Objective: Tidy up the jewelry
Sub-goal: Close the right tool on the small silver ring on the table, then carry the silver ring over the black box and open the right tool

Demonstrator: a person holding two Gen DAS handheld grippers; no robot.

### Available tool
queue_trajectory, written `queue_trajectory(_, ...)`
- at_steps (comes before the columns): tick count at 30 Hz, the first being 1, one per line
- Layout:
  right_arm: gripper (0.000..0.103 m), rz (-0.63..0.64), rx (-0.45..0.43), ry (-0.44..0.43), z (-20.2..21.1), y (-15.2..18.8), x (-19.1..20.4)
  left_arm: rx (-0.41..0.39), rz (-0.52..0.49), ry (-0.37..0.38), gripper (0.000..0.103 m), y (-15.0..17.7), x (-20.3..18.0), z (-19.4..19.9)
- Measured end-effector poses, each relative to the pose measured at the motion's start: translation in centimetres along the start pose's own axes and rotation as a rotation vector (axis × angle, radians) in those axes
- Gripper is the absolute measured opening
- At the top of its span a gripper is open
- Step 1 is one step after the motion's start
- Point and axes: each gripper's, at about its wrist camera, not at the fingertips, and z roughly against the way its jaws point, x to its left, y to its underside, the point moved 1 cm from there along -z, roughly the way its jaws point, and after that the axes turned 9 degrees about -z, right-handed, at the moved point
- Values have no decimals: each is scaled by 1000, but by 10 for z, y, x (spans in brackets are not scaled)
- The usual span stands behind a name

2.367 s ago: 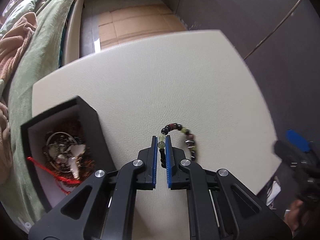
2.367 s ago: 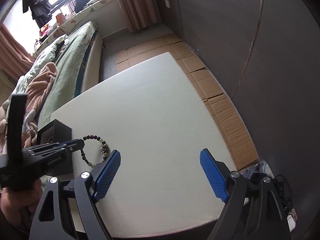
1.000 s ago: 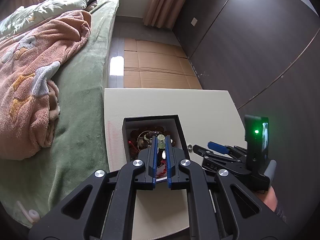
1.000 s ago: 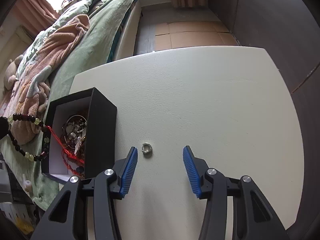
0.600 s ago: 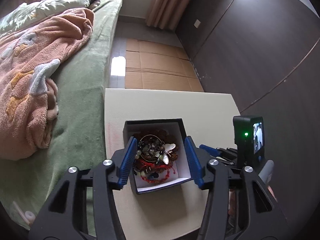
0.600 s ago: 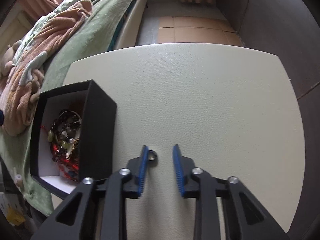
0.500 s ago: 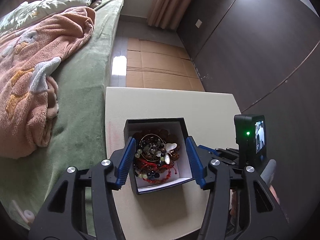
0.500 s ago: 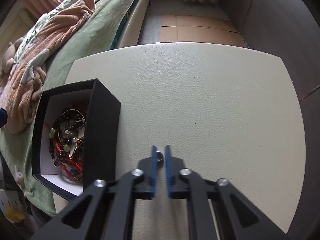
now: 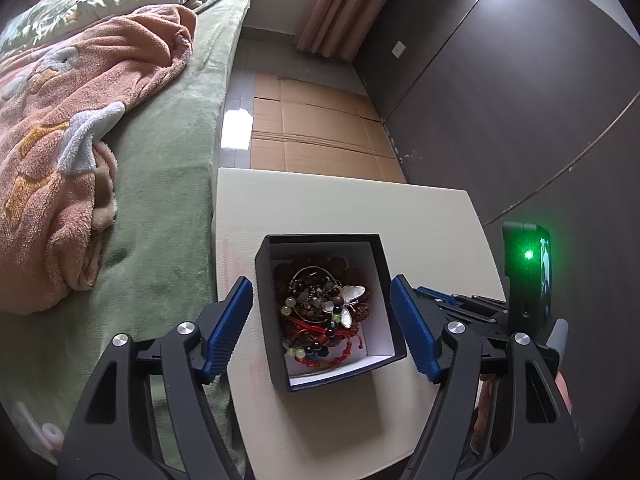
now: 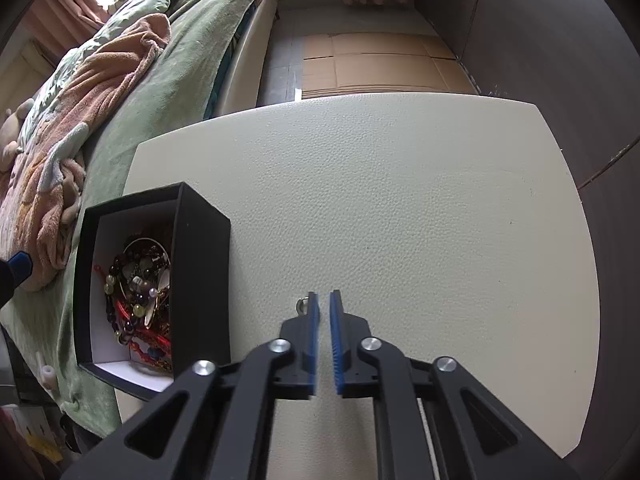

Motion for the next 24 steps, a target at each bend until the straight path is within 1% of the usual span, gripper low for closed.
queue_trajectory(1,23,1,-2,7,0,-1,1,1,2,1,72,0,2,0)
queue_trajectory(2,41,3,-7,12,0,-2,1,2,3,0,73,1,3,0)
queue_trajectory(3,50,6,-15,12,2,-2,2,4,3,0,73,1,6,0)
queue_trajectory(5,48,13,-21,15,3,-2,4,6,11,1,73,2,10,-1)
queue_trajectory(7,45,7,-7,10,0,-3,5,6,21,1,73,3,14,0)
queue_trajectory(9,37,-1,6,17,-5,-3,4,5,28,1,73,5,18,0)
queue_trajectory(11,35,-8,20,16,-10,-4,3,6,33,-1,73,7,21,1)
queue_trajectory(13,35,-6,30,15,-14,-3,5,6,39,-3,73,8,25,1)
queue_trajectory(16,34,10,23,38,-15,-2,9,5,47,-6,73,9,29,2)
queue_trajectory(18,31,25,22,59,-17,-2,13,3,50,-7,73,10,30,2)
queue_trajectory(19,27,41,19,84,-17,-1,15,2,51,-7,73,9,29,1)
queue_trajectory(20,24,46,17,88,-17,-1,15,3,51,-7,73,9,29,1)
queue_trajectory(21,15,49,16,87,-16,-1,13,6,50,-4,73,9,28,-1)
queue_trajectory(22,12,47,19,76,-16,-1,11,9,47,-1,73,9,26,-3)
queue_trajectory(24,12,40,27,61,-15,-2,8,14,42,8,73,9,23,-7)
